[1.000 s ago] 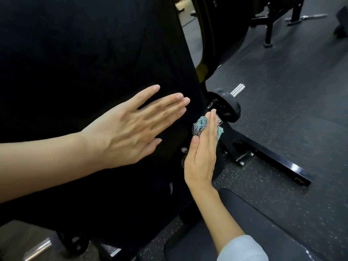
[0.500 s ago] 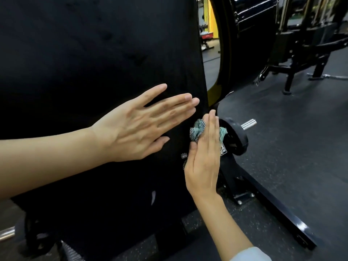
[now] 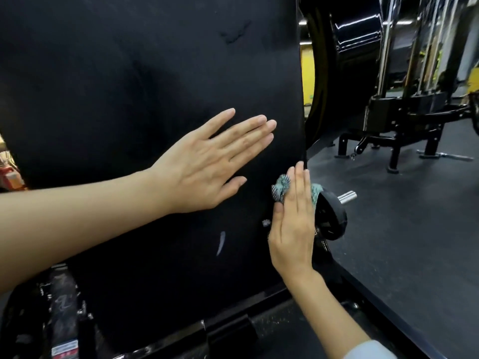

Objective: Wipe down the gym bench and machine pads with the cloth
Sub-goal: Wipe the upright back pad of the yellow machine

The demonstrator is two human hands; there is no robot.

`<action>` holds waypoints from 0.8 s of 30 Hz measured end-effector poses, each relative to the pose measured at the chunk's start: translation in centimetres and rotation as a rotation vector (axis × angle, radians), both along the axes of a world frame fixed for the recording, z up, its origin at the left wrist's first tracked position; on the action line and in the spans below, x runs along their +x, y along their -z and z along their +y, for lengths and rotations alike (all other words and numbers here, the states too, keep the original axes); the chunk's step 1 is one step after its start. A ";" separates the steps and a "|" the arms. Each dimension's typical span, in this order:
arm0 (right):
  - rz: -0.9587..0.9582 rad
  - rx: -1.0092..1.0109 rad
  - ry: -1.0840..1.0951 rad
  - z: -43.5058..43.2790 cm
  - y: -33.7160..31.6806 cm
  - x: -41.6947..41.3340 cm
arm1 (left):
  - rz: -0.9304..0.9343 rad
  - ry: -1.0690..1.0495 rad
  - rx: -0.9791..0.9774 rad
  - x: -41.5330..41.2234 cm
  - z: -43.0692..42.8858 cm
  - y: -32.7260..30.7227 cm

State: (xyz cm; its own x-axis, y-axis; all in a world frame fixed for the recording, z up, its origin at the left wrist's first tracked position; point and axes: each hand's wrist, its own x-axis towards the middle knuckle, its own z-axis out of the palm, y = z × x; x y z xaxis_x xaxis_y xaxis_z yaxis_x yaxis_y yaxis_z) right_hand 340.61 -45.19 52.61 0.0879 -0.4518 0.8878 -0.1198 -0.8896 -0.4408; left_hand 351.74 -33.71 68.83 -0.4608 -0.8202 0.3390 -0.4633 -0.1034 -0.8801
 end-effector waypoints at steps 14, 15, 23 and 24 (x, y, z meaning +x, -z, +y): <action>-0.017 -0.274 -0.041 -4.8 -8.7 0.2 | 0.104 0.064 -0.115 0.6 1.5 4.9; 0.001 -0.280 -0.040 -4.6 -7.4 0.0 | 0.104 0.069 -0.123 0.6 1.4 5.0; 0.106 -0.272 -0.001 -1.5 4.2 -1.1 | 0.080 0.070 -0.166 0.7 1.1 5.4; 0.118 -0.275 0.003 -1.2 5.5 -1.2 | 0.078 0.070 -0.169 0.7 1.1 5.4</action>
